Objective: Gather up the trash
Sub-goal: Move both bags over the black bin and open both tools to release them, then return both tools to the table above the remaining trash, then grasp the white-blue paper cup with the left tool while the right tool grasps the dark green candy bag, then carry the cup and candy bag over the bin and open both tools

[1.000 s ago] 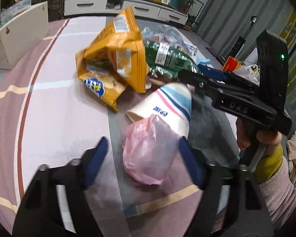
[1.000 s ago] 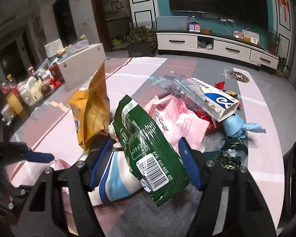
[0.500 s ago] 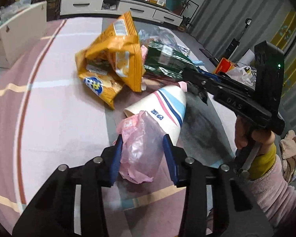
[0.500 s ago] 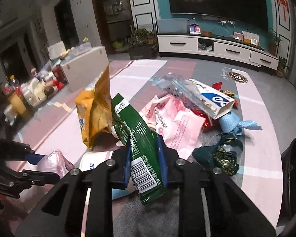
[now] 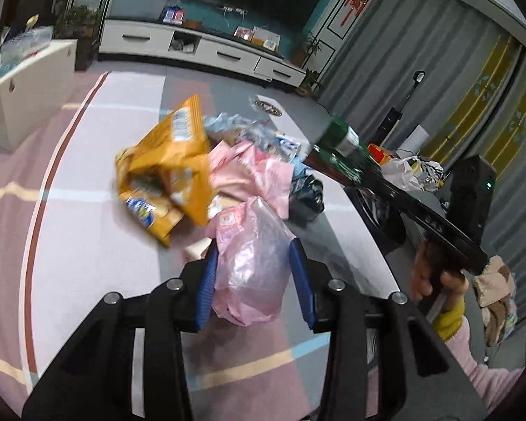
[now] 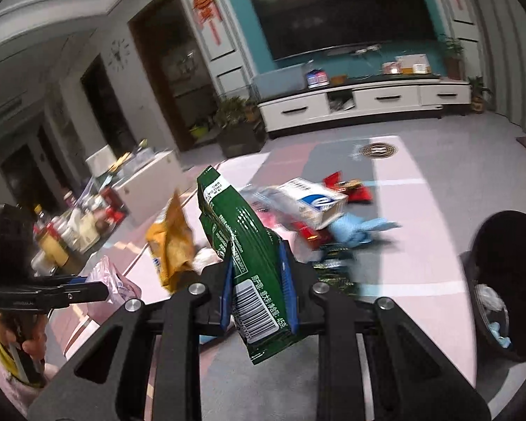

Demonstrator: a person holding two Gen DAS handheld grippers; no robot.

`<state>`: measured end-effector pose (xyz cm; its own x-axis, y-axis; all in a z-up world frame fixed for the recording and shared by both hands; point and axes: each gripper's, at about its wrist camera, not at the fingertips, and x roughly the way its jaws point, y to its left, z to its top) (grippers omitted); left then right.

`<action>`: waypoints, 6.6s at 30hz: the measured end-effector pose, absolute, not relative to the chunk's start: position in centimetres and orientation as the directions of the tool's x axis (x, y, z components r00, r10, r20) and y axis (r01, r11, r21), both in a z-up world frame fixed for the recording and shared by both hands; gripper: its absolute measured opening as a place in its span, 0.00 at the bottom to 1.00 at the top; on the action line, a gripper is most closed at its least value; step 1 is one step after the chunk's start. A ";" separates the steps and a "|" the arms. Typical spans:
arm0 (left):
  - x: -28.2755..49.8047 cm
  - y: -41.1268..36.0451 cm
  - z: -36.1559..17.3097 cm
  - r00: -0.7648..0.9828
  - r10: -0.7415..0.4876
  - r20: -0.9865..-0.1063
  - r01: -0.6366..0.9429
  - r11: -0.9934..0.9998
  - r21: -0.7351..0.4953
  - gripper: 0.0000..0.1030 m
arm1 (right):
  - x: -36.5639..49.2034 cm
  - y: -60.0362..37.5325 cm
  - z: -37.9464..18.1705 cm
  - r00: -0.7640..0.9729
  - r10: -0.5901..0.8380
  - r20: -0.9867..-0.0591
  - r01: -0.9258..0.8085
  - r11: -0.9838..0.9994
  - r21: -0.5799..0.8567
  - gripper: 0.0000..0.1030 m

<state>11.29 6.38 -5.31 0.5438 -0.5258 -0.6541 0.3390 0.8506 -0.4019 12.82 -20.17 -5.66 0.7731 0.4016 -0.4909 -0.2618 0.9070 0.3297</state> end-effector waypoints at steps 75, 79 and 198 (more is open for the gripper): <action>12.5 -3.9 -6.8 0.565 -0.421 -0.710 0.441 0.881 -0.172 0.93 | 13.7 -26.2 -9.3 0.729 0.233 -0.643 0.004 0.939 0.345 0.67; 12.2 -0.6 -7.7 0.569 -0.414 -0.710 0.405 0.893 -0.196 0.93 | 13.8 -23.6 -9.5 0.714 0.273 -0.645 -0.045 0.937 0.346 0.75; 19.5 -29.8 -7.5 0.502 -0.493 -0.711 0.635 0.768 -0.083 0.36 | 9.4 -42.7 -10.7 0.792 -0.049 -0.608 0.375 0.825 0.423 0.36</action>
<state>19.46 -29.81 -7.46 0.5021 -0.4929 -0.7105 0.6355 0.7676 -0.0834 9.38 -42.74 -10.66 0.7924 -0.0488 -0.6081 0.3751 0.8250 0.4226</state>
